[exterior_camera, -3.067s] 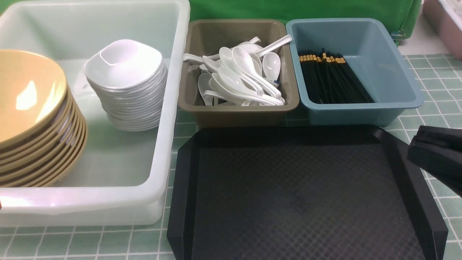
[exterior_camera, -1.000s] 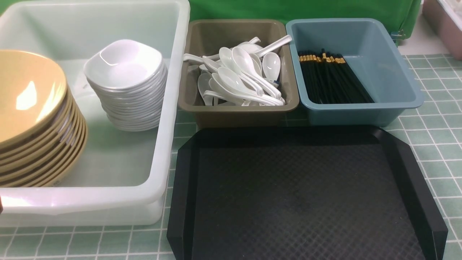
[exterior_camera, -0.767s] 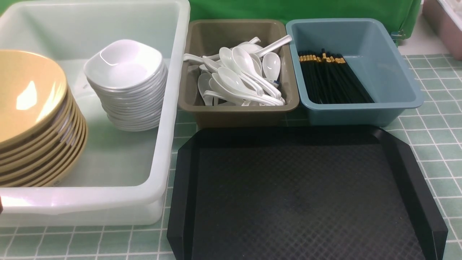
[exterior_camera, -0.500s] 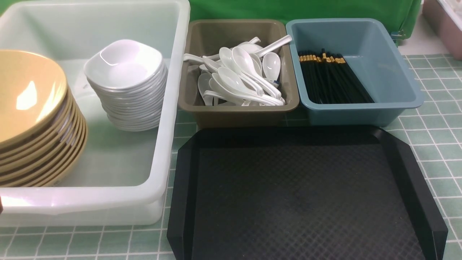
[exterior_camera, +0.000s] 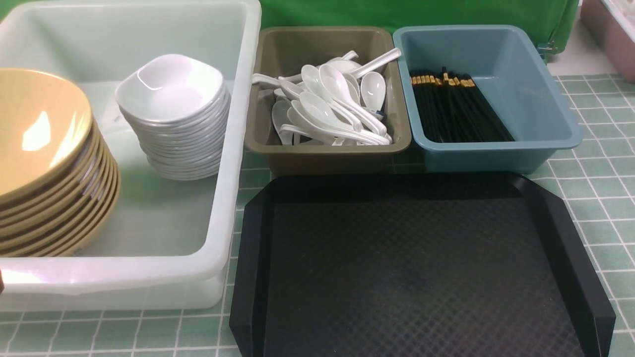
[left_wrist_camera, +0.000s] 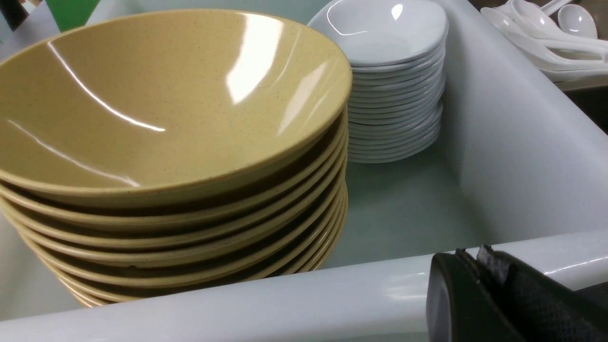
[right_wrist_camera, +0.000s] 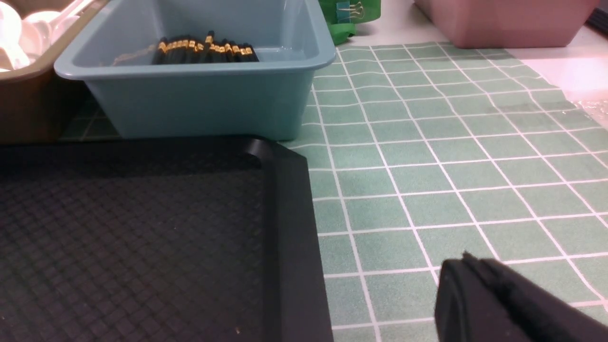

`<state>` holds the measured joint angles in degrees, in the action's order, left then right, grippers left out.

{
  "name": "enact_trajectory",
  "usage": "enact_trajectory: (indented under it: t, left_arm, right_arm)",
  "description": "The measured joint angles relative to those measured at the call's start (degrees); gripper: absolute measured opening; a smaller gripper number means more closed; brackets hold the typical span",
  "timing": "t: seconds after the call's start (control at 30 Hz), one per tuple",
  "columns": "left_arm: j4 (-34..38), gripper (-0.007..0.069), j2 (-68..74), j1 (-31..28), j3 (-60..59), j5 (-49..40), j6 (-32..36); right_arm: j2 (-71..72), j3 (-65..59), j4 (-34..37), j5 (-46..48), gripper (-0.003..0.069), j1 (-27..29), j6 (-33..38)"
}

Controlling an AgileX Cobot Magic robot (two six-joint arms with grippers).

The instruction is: On blue table put chopsticks spoon bowls plates into blue grey white boxes.

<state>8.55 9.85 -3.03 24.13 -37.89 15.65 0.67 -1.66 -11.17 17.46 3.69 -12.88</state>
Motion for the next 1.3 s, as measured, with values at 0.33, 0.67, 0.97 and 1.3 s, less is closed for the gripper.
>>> enact_trajectory:
  t: [0.33,0.67,0.97,1.3]
  left_arm:
    - [0.00,0.0003,0.00,0.00,0.00,0.00,0.00]
    - [-0.05,0.0003,-0.05,0.00,0.00,0.00,0.00]
    - [-1.51,0.0003,-5.87,4.37,-1.49,0.85,0.00]
    - [-4.06,0.0003,-10.51,-1.09,-20.43,25.28,-3.00]
  right_arm:
    - [0.00,0.00,0.00,0.00,0.0043,0.00,0.00]
    - [0.00,0.00,0.00,0.00,0.0049,0.00,0.00]
    - [0.00,0.00,0.00,0.00,0.0057,0.00,0.00]
    - [0.00,0.00,0.00,0.00,0.0067,0.00,0.00]
